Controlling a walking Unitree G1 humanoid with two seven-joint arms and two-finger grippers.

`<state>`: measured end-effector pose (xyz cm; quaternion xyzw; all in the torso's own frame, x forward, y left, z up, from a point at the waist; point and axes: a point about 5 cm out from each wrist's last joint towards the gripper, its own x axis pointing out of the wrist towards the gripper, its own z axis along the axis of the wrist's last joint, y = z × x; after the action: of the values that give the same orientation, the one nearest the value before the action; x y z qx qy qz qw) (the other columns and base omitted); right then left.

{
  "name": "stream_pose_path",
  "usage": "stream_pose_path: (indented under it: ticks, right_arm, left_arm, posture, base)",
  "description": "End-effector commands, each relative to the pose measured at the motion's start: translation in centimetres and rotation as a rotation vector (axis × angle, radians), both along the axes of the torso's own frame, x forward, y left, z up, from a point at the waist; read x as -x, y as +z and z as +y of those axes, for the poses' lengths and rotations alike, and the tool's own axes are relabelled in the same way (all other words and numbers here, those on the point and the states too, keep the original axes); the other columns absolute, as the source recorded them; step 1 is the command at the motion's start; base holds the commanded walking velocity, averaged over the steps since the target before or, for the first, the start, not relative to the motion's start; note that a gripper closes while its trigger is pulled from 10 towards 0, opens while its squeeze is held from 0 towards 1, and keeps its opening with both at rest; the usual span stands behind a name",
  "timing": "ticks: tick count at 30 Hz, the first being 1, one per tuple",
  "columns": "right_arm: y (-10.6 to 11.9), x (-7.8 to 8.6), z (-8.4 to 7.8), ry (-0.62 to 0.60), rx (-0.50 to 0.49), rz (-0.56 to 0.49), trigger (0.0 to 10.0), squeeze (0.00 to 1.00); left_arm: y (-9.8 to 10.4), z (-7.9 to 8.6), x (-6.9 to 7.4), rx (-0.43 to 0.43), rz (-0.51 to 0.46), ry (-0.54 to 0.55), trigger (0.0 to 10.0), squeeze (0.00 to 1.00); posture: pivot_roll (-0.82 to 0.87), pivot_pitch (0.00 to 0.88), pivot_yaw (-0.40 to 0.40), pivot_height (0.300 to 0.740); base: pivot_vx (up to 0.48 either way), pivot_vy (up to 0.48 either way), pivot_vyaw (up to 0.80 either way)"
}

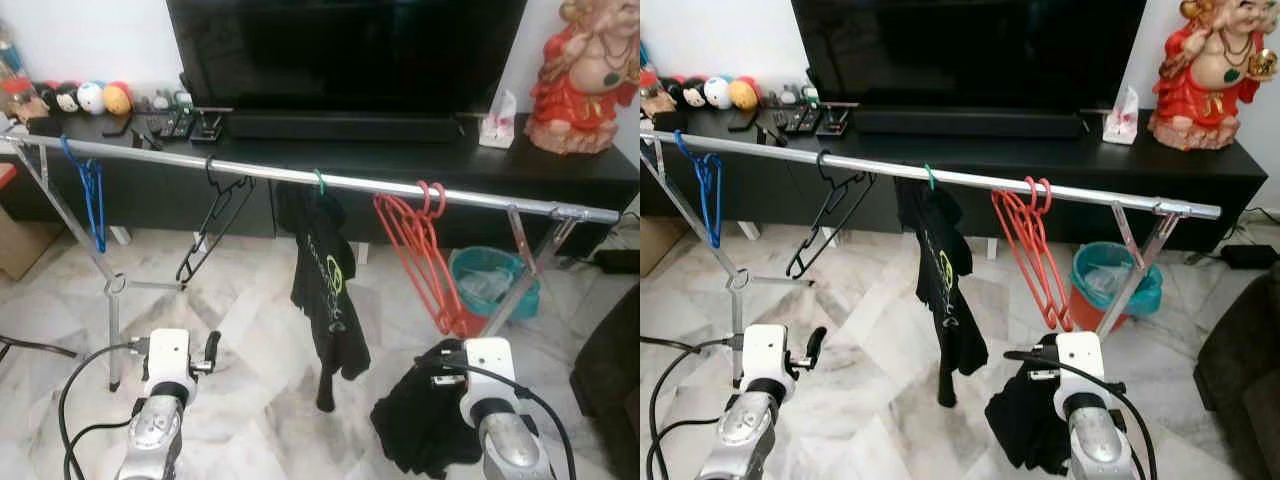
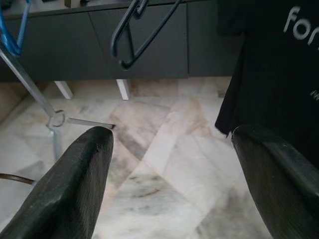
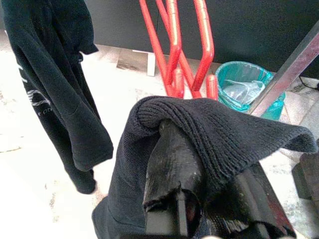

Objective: Hang hanger

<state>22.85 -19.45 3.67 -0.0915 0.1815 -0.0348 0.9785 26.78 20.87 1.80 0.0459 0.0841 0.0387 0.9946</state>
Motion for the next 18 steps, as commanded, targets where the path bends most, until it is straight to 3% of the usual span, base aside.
stream_pose_path:
  ticks: [1, 11, 18]
  right_arm:
    - [0.6, -0.5, 0.2, -0.004, -0.01, -0.037, 10.0, 0.0]
    - [0.6, -0.8, 0.0, -0.022, -0.015, -0.048, 10.0, 0.0]
    - [0.6, -0.8, -0.2, -0.035, -0.009, -0.046, 10.0, 0.0]
  left_arm:
    - [0.3, 0.4, 0.0, 0.021, -0.02, 0.006, 10.0, 0.0]
    - [1.3, 0.1, -0.4, 0.046, -0.047, -0.025, 10.0, 0.0]
    - [2.3, -0.8, -1.0, 0.064, -0.066, -0.097, 10.0, 0.0]
  posture:
    - [-0.04, 0.0, 0.032, 0.74]
    - [-0.03, 0.0, 0.032, 0.74]
    - [-0.03, 0.0, 0.029, 0.74]
  base:
    - [0.0, 0.398, 0.0]
    - [0.0, 0.389, 0.0]
    - [0.0, 0.0, 0.0]
